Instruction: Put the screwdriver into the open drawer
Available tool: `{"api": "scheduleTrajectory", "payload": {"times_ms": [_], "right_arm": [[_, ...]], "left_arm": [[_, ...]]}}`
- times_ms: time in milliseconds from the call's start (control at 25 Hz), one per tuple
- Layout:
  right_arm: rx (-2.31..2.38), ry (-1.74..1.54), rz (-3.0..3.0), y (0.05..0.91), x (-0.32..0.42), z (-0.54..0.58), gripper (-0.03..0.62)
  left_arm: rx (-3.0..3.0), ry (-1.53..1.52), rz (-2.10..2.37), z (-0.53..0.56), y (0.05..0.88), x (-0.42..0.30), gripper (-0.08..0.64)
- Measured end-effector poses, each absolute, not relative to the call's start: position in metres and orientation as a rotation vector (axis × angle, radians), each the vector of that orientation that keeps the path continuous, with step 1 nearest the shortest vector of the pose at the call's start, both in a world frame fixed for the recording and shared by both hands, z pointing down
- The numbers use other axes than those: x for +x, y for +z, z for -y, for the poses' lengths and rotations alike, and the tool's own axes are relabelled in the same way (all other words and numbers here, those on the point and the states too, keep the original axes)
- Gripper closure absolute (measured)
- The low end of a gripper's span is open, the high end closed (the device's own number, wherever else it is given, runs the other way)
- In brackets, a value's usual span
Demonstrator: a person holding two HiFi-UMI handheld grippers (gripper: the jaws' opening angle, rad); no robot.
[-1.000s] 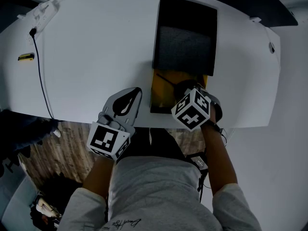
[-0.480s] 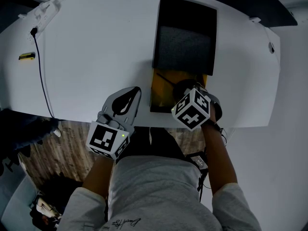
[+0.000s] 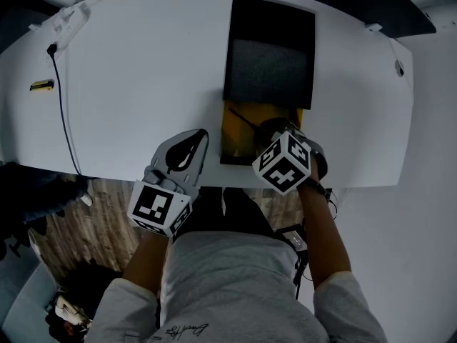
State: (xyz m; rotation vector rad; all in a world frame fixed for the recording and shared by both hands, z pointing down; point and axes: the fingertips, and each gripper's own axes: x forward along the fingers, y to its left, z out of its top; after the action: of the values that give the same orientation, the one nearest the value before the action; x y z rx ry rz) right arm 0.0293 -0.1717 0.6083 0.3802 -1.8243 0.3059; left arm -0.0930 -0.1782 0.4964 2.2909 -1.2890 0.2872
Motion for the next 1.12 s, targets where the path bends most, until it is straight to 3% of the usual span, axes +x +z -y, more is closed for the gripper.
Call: {"api": "scheduleTrajectory", "payload": {"times_ms": [520,1120], "right_arm": [[0.445,0.343,1.93,0.576,0.032,0.172,0.483],[0.627,0.398,2.15,0.504,0.041,0.157,0.578]], "left_arm": [[2.327,0.296,1.291,0.172,0.48,-0.08,0.563],[2.4,0.328,1.28,0.151,0.445,-0.06,0.563]]}}
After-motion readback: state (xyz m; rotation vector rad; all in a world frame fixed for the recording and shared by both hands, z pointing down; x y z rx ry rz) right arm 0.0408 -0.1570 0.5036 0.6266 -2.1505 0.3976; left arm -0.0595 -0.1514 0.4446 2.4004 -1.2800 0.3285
